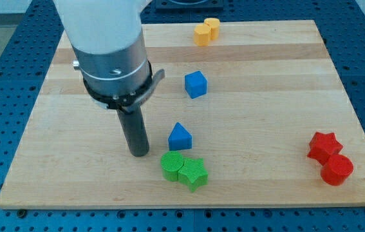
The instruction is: Move the blue triangle below the blue cube
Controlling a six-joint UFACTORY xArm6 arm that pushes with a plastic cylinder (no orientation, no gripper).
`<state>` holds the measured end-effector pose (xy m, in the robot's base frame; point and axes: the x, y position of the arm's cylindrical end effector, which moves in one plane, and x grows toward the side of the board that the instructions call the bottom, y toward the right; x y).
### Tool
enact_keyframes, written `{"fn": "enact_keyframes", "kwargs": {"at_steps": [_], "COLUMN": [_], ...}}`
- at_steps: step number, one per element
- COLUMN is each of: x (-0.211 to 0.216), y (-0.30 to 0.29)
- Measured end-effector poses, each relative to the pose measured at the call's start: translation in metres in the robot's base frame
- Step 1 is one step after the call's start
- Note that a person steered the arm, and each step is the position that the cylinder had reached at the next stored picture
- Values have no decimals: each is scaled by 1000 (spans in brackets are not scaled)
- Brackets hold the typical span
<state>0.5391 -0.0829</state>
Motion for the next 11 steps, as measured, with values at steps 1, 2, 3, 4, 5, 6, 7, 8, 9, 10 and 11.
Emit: {"fn": "enact_keyframes", "kwargs": {"at_steps": [1,2,3,4,5,6,7,8,9,10,11], "x": [0,-1,-10,-29,-48,-55,-28,-22,-52,-68,-73], "y": [26,58,84,85,88,89,92,123,137,127,115]}}
